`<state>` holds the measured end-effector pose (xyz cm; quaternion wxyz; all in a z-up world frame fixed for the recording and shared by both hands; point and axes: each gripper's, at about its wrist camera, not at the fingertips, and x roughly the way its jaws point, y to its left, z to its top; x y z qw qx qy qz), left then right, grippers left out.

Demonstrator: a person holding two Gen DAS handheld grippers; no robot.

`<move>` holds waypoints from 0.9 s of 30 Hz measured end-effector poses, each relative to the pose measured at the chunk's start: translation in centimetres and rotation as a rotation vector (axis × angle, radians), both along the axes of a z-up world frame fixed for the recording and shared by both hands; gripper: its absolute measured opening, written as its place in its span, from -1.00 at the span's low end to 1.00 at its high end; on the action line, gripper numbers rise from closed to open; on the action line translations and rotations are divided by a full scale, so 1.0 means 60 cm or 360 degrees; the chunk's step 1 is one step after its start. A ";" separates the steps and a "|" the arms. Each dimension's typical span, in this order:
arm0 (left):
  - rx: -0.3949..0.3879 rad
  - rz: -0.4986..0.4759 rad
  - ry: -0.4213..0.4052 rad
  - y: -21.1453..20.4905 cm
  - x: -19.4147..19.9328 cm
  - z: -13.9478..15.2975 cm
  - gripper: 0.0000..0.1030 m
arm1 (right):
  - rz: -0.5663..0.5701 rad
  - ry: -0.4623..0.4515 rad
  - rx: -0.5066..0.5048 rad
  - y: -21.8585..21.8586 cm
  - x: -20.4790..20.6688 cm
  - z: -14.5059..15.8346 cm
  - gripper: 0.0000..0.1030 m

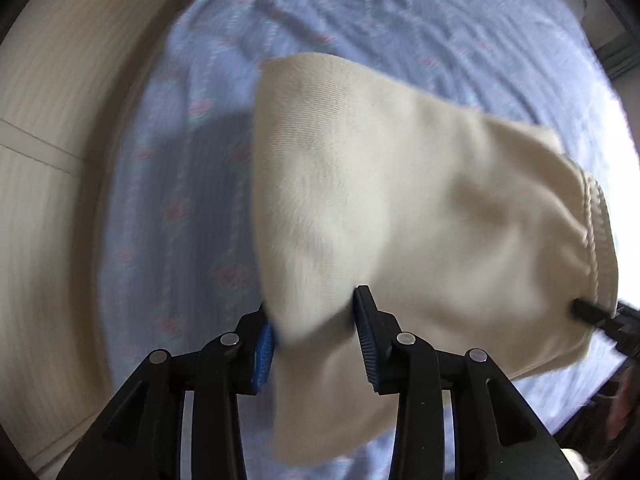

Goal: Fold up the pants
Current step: 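Lower the bundle onto the bed and open both tools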

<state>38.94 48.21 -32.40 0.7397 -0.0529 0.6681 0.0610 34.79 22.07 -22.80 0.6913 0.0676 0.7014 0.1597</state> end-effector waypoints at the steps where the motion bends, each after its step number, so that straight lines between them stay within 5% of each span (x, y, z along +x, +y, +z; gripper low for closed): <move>1: 0.0058 -0.0014 -0.0005 -0.003 -0.008 0.004 -0.29 | -0.0006 -0.0009 -0.0029 -0.018 -0.004 -0.001 0.23; 6: 0.0243 -0.0066 -0.0126 -0.047 -0.074 0.065 -0.15 | -0.0025 -0.0086 -0.0153 -0.070 -0.025 0.022 0.25; 11: 0.0182 -0.0008 -0.0381 -0.121 -0.149 0.171 0.22 | 0.0072 -0.0299 -0.0151 -0.125 -0.093 0.114 0.30; 13: 0.0203 -0.0001 -0.0478 -0.168 -0.178 0.219 0.42 | 0.0114 -0.0381 -0.0158 -0.151 -0.121 0.157 0.52; 27: 0.0084 -0.0131 -0.0886 -0.506 -0.278 0.415 0.71 | 0.0114 -0.0904 -0.0250 -0.409 -0.288 0.425 0.71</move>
